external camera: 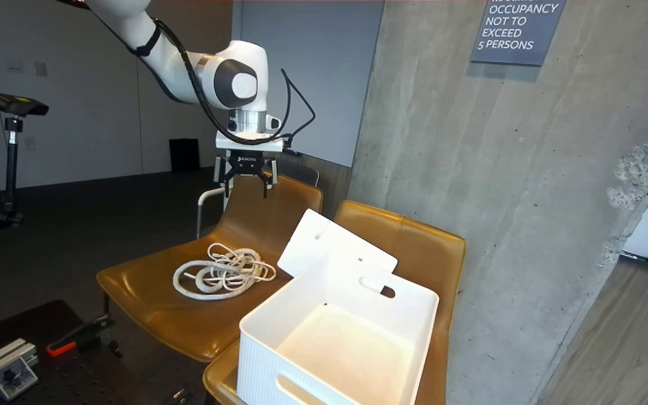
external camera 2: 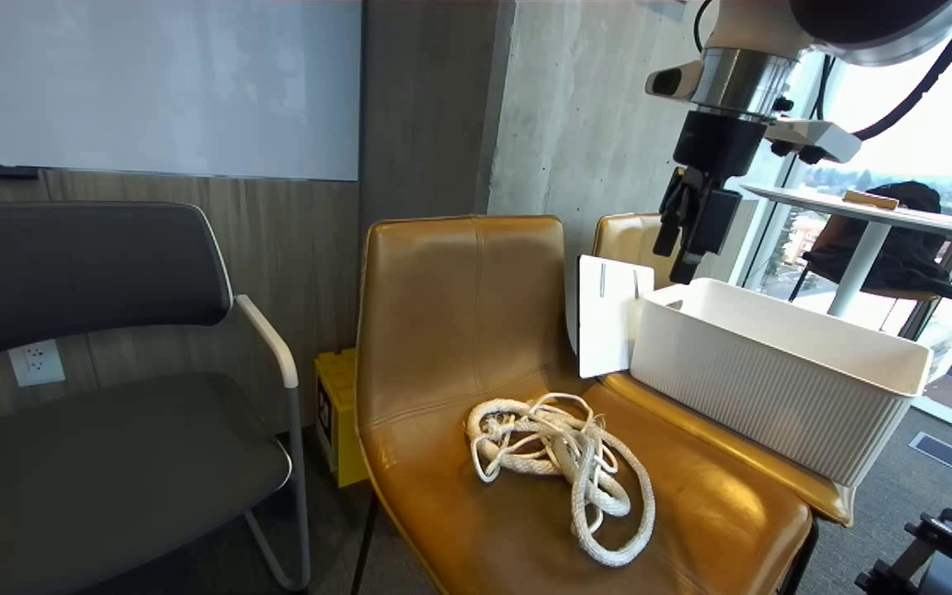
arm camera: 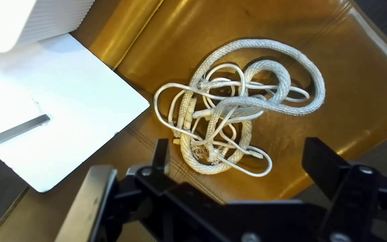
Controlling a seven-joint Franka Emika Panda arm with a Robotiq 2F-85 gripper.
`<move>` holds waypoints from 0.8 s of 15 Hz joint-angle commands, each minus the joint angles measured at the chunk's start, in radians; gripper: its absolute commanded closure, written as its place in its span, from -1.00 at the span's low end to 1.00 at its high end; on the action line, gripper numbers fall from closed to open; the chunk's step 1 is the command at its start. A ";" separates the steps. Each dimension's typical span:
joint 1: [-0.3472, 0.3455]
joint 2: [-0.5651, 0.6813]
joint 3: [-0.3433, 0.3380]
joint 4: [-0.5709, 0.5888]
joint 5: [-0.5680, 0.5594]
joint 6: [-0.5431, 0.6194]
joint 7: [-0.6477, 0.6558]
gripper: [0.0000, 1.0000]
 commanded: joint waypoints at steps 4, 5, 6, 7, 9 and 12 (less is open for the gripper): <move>0.007 0.000 -0.006 0.002 0.003 -0.003 -0.001 -1.00; 0.007 0.000 -0.006 0.002 0.003 -0.003 -0.001 -1.00; 0.007 0.000 -0.006 0.002 0.003 -0.003 -0.001 -1.00; 0.007 0.000 -0.006 0.002 0.003 -0.003 -0.001 -1.00; 0.007 0.000 -0.006 0.002 0.003 -0.003 -0.001 -1.00; 0.012 -0.007 -0.001 -0.023 0.006 0.025 0.009 -1.00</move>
